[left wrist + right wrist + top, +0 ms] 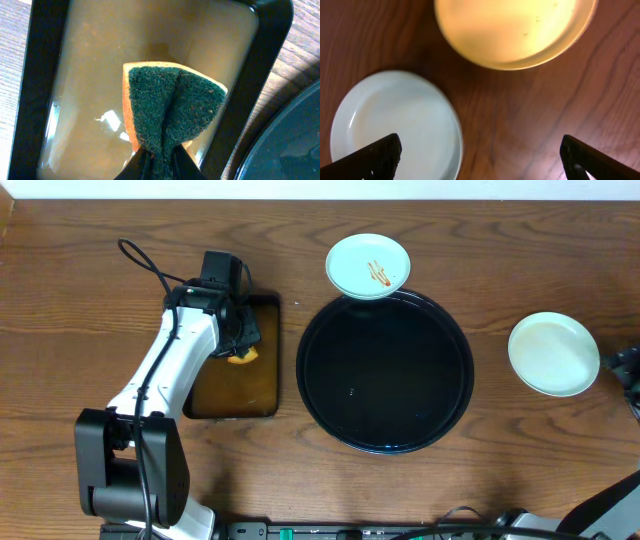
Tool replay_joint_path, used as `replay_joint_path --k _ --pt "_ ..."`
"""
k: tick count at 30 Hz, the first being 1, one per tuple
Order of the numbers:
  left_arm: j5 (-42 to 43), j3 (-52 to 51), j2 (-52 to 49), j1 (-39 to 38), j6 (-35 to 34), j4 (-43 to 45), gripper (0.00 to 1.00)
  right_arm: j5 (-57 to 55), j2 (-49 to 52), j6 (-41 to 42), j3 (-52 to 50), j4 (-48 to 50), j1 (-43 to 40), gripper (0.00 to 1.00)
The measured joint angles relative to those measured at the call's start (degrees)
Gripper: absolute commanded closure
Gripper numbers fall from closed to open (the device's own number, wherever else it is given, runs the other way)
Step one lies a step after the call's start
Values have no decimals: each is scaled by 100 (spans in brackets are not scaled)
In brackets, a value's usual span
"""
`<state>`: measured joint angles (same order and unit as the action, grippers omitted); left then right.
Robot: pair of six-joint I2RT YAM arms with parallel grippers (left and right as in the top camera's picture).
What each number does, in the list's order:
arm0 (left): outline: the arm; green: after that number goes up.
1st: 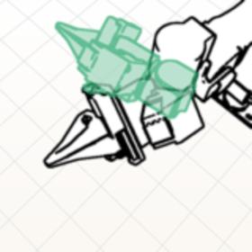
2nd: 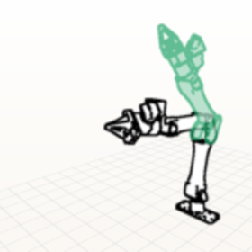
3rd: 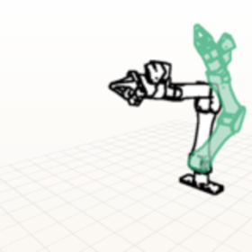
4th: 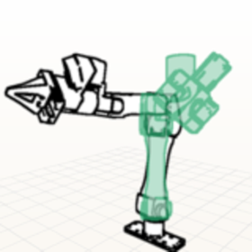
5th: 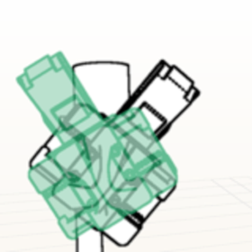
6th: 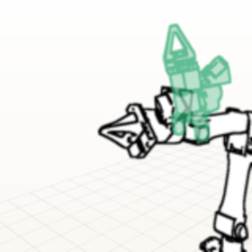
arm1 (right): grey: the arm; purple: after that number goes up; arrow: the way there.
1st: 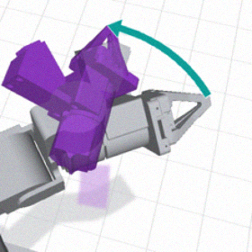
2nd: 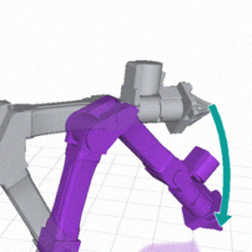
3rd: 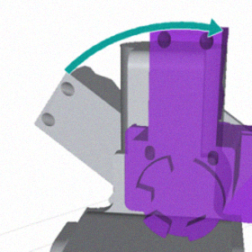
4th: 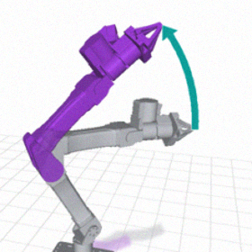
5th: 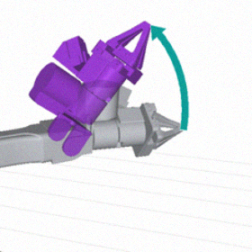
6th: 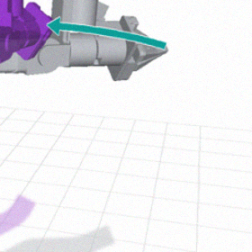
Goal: Clean dirty plates on tray and stack at the side
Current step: 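Lower the held plate onto the side stack and release it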
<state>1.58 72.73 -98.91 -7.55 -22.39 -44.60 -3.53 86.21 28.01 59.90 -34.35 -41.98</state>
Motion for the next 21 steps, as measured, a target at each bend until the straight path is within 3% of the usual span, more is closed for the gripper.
replay_joint_path --k 10,18,21 --pt "0 0 0 0 0 -2 87 365 472 868 -90 382 -1676 7" --pt "0 0 0 0 0 -2 86 396 1180 1045 -111 1281 -1963 26" --pt "0 0 0 0 0 -2 87 400 1447 1060 -122 1659 -1967 26"
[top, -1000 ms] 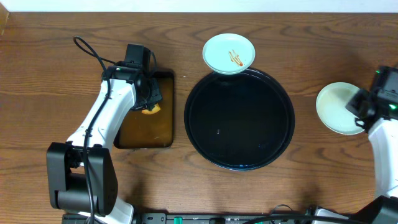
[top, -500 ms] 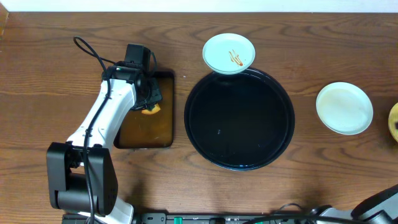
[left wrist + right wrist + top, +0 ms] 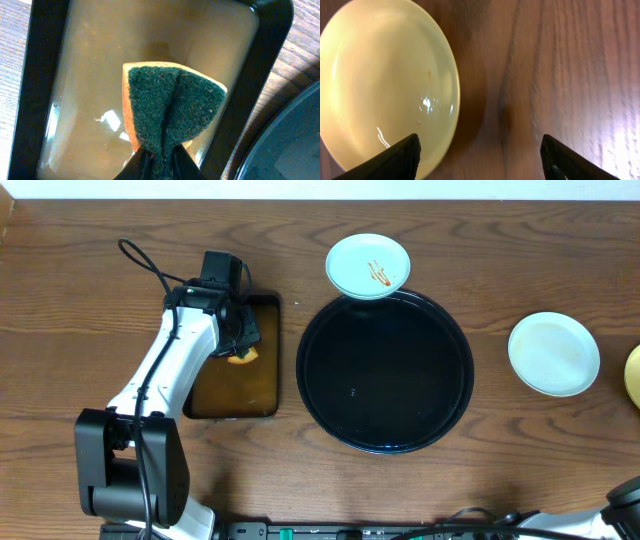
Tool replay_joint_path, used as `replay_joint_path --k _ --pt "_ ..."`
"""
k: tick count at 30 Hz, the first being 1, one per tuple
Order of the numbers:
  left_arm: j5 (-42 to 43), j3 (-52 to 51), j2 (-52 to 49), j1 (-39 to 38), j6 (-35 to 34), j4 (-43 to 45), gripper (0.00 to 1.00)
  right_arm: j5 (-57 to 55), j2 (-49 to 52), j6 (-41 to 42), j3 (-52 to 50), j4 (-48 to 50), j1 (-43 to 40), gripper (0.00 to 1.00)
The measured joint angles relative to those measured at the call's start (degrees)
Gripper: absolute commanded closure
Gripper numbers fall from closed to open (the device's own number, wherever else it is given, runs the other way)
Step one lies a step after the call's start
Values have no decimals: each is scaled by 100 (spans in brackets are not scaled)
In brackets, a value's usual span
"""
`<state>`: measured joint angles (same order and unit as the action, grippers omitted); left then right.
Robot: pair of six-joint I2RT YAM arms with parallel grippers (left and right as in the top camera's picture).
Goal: Clean dirty plates on tray and stack at the side
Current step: 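Lower the held plate onto the side stack and release it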
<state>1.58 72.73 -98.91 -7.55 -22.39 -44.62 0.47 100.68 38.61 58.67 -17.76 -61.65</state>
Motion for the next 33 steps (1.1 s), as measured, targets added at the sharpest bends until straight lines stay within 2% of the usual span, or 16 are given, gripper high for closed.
replay_joint_path --k 1,4,9,13,16,19,21,25,28,33 --pt "0 0 0 0 0 -2 86 2 70 0 0 109 0 27" --pt "0 0 0 0 0 -2 86 20 258 2 0 365 0 38" --pt "0 0 0 0 0 -31 86 131 614 20 0 772 2 41" --pt "0 0 0 0 0 -35 86 133 721 13 0 988 35 55" --pt "0 0 0 0 0 -35 86 149 763 9 0 1045 122 72" --pt "0 0 0 0 0 -37 86 170 765 26 0 1058 153 76" --pt "0 0 0 0 0 -37 86 168 765 13 0 925 157 84" --pt "0 0 0 0 0 -37 86 168 769 22 0 619 157 87" --pt "0 0 0 0 0 -37 86 168 767 26 2 577 157 99" --pt "0 0 0 0 0 -37 86 518 767 -94 2 651 168 99"
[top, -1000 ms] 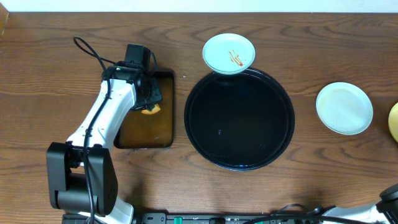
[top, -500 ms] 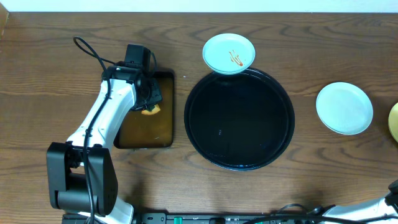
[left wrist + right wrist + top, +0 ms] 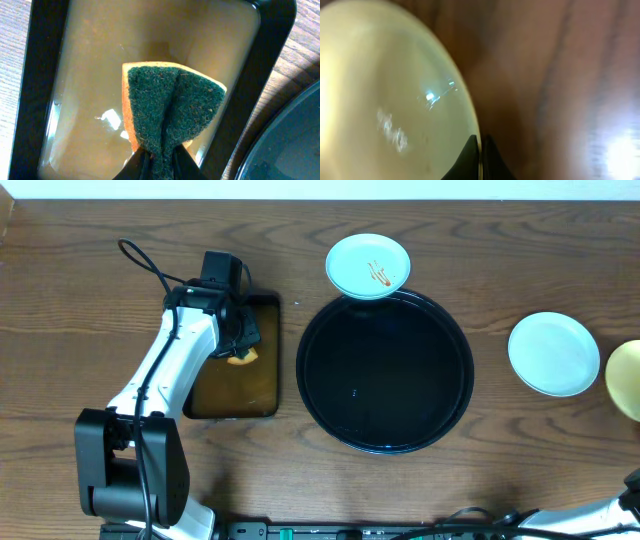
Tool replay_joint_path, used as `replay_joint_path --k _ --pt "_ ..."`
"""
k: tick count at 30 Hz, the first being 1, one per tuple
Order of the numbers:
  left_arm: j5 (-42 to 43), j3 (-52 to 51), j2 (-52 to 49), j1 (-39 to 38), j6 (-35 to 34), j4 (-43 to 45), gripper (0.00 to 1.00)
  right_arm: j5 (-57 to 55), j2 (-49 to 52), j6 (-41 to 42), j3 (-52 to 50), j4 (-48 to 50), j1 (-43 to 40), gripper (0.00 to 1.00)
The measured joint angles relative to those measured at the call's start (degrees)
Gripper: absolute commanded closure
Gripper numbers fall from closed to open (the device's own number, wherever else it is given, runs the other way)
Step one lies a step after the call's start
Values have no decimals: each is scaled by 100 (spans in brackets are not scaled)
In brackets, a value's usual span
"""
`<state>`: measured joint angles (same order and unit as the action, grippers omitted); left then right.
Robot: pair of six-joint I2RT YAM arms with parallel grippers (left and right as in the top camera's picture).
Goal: Clean dirty plates on tray and stack at the side
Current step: 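Lower the held plate onto the side stack and release it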
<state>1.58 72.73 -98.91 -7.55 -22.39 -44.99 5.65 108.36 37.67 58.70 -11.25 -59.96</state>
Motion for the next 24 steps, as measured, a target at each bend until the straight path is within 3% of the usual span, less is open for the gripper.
replay_joint_path --k 7,16,24 --pt "0 0 0 0 0 0 85 645 -179 -437 -9 -48 118 99" --pt "0 0 0 0 0 0 85 776 -1543 -551 -22 -37 520 99" --pt "0 -2 0 0 0 0 86 643 -1620 -1012 -26 -527 1875 99"
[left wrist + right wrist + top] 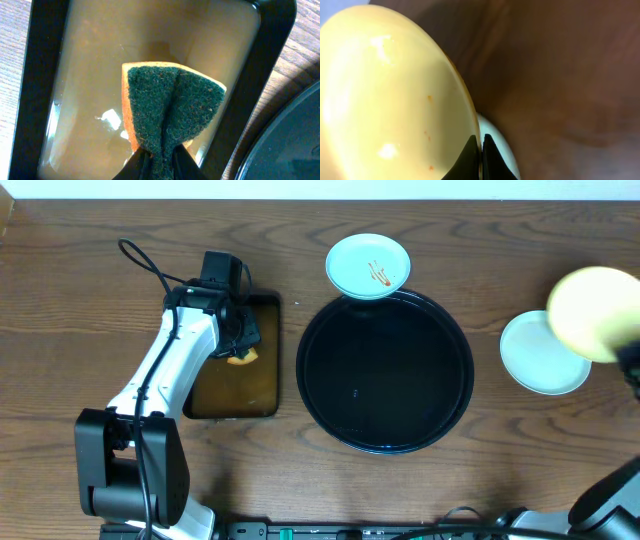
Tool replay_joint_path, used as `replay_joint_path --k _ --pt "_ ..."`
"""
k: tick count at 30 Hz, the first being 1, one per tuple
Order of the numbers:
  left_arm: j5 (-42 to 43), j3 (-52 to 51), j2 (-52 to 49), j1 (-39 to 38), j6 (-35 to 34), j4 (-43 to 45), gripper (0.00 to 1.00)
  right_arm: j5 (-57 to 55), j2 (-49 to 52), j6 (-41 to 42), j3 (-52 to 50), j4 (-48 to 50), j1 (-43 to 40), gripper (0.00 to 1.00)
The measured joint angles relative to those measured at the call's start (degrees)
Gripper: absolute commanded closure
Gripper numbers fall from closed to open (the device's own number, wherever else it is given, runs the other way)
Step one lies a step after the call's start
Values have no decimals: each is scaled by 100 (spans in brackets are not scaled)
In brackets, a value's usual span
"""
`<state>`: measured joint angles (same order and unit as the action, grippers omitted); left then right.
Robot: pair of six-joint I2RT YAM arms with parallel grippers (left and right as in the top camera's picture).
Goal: Clean dirty plates on tray and stack at the side
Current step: 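Lower the held plate onto the side stack and release it, then move the right gripper to the light-green plate's rim and grasp it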
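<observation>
A yellow plate (594,312) hangs lifted at the right, overlapping a pale blue plate (538,355) that lies on the table. My right gripper (481,159) is shut on the yellow plate's rim (465,100); small orange specks show on its face. Another pale blue plate with an orange smear (369,265) rests at the far rim of the round black tray (386,372). My left gripper (156,162) is shut on a green and orange sponge (167,107) over the black rectangular pan of brownish water (90,75).
The black pan (238,360) lies left of the round tray, with the left arm (160,380) reaching over it. Brown wooden table (80,300) all around; its far edge meets a white wall at the top.
My right gripper, shut on the yellow plate's rim, has moved it from the table's right edge up and leftward, over the pale blue plate. The left arm and sponge have not moved.
The right gripper was open above the pale blue and yellow plates at the right. Then it was open beside the yellow plate. Then it was shut on that plate's rim, and now holds it lifted over the blue plate. My left gripper held the sponge over the pan throughout.
</observation>
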<state>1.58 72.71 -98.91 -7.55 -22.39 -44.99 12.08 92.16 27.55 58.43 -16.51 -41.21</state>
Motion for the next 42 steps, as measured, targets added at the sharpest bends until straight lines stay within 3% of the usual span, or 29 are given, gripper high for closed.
replay_joint_path --k 8,14,25,32,37,42 --pt "0 2 0 0 0 0 85 -1084 586 -306 0 -175 1248 99" --pt "0 0 0 0 0 0 85 -1513 1134 -319 0 -232 1252 97" --pt "0 0 0 0 2 0 85 -1709 590 -374 0 -387 1252 92" --pt "0 0 0 0 0 0 86 -1709 494 -396 0 -691 1252 87" --pt "0 0 0 0 0 0 85 -1478 494 -487 0 -793 1252 91" --pt "0 0 0 0 0 2 86 -111 494 -1220 0 -916 1513 85"
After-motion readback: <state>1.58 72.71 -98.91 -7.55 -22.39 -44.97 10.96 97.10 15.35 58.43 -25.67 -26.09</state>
